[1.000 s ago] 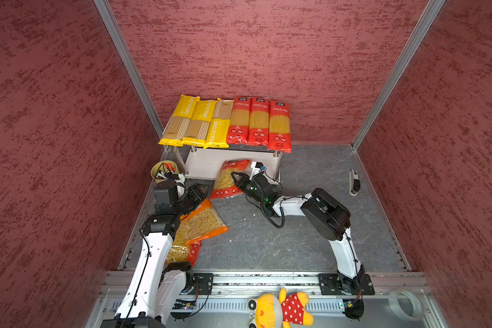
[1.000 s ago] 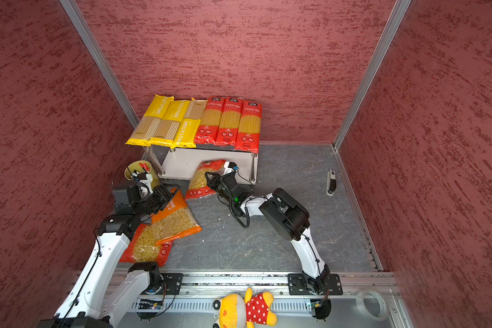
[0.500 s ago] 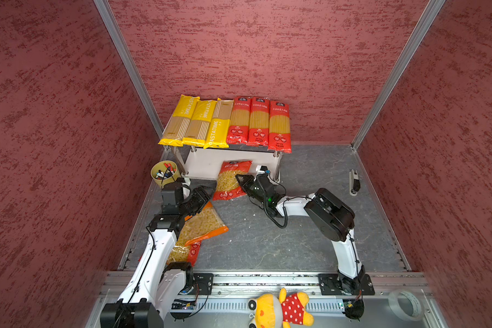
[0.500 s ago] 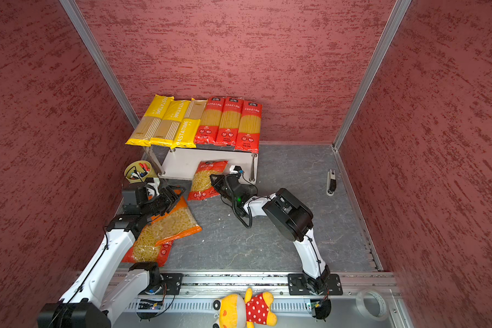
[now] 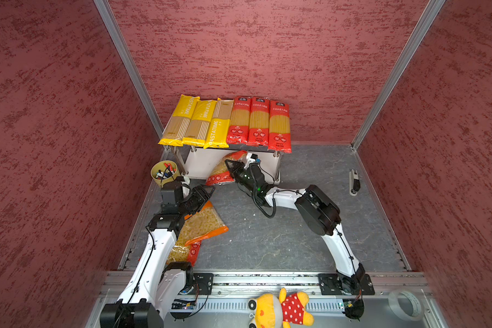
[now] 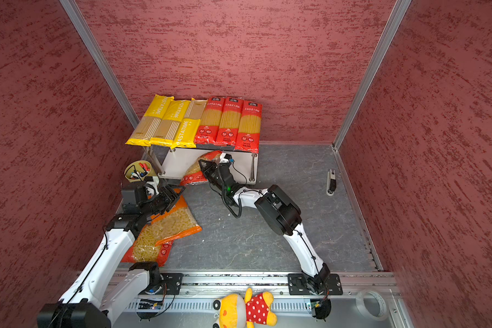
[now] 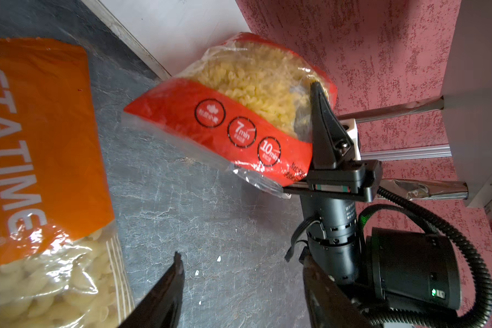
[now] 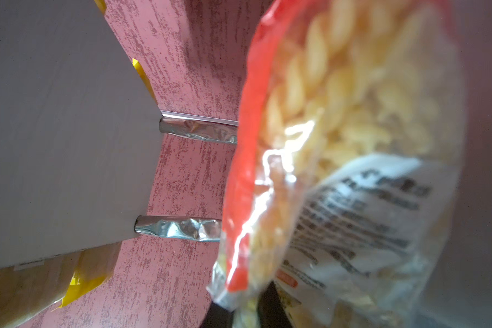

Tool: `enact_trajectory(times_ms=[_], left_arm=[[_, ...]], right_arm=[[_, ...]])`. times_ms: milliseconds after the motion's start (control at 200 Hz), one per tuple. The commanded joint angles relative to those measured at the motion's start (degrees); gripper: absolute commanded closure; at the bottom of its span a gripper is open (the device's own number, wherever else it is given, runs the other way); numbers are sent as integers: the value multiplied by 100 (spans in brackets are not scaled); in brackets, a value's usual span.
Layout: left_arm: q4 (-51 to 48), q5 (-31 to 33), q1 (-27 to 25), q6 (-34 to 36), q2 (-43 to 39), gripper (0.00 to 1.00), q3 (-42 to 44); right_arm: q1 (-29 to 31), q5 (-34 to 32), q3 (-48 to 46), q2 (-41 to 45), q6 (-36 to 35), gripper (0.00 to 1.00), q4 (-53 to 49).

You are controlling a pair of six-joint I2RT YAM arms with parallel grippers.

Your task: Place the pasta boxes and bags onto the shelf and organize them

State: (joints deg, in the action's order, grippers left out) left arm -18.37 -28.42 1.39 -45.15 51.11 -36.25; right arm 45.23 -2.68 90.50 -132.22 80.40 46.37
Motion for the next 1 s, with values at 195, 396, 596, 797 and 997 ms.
enact_trajectory(times_ms=[195,396,596,797,997], left_arm=[[-18,69,20,130,-24,34,-124],[182,115,-55,51,94,34,2],[510,174,-224,-18,246,33,153],[1654,59,-291,-607,436,21,699],[3340,1040,-875,-1254,772,12,1368]], right_arm=[[-265,95,90,-205,323,100,636],[-376,-14,-671,473,217,73,-514],[-375,24,-1010,979,29,54,-1479],[-358,171,-1641,1574,-229,51,-1593],[-247,404,-2531,2163,-292,51,-1352]])
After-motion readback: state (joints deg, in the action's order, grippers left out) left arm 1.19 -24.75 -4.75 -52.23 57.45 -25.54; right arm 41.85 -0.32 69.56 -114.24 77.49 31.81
